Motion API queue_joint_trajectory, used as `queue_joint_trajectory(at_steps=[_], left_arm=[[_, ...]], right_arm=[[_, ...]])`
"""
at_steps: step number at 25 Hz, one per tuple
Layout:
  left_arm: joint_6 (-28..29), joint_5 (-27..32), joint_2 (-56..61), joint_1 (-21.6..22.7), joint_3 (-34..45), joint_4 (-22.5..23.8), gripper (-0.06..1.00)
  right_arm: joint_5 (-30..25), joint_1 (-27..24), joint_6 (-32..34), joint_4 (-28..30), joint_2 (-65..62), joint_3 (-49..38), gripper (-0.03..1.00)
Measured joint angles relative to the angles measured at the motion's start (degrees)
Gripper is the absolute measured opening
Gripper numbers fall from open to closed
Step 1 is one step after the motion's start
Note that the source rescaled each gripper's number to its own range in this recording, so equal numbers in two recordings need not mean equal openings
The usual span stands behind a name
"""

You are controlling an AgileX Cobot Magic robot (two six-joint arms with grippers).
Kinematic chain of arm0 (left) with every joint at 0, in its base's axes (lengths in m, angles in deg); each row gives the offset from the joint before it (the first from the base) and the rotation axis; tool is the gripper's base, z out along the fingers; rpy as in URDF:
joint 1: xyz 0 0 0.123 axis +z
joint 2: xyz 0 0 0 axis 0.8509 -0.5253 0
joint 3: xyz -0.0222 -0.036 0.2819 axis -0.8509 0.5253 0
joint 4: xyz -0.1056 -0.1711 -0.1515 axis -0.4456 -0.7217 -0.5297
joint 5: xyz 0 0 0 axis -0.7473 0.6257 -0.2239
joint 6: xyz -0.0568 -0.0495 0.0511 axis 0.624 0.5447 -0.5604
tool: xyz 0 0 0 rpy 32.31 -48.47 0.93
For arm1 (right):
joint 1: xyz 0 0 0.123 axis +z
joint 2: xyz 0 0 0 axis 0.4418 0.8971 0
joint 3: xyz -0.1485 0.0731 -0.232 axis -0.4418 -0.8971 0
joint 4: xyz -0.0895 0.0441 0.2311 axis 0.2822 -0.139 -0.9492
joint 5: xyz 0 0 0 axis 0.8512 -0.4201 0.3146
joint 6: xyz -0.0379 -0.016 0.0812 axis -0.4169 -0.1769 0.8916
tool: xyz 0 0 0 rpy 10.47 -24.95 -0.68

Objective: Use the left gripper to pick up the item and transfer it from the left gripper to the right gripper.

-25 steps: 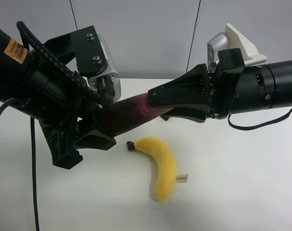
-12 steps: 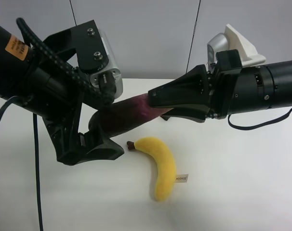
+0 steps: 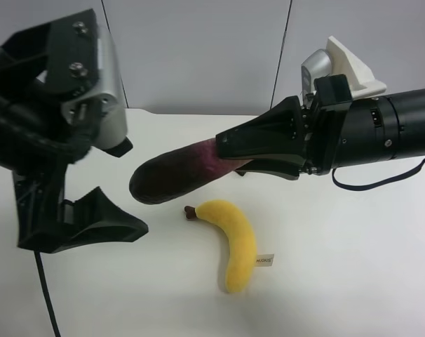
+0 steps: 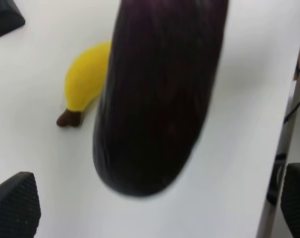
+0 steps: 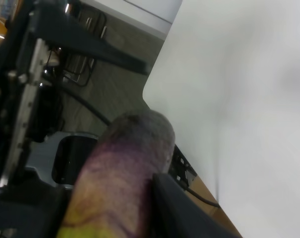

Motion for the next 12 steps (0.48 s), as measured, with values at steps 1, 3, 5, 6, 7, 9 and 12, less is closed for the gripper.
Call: queue_joint_trajectory(at_steps=[1, 3, 5, 6, 7, 9, 12], left_arm=[[1.3, 1.1, 1.2, 0.0, 0.0, 0.9, 0.99], [4.9, 3.1, 3.7, 0.0, 0.0, 3.7, 0.99], [10.0, 5.5, 6.2, 0.0, 0.0, 7.2, 0.99], [12.4, 6.8, 7.6, 0.0, 0.0, 9.3, 0.99], [15.4, 7.9, 8.9, 0.0, 0.0, 10.9, 0.99], [21.4, 10.9, 11.9, 0.0, 0.0, 13.9, 0.99], [29.4, 16.1, 16.4, 0.0, 0.0, 16.6, 0.99]], right_arm=[[0.0, 0.0, 0.0, 0.0, 0.0, 0.0, 0.0], [0.0, 0.0, 0.0, 0.0, 0.0, 0.0, 0.0], [0.0, 0.0, 0.0, 0.0, 0.0, 0.0, 0.0], [0.0, 0.0, 0.0, 0.1, 0.0, 0.0, 0.0], [0.0, 0.0, 0.0, 0.2, 0.0, 0.0, 0.0], [0.0, 0.0, 0.0, 0.2, 0.0, 0.0, 0.0], [0.0, 0.0, 0.0, 0.2, 0.0, 0.0, 0.0]])
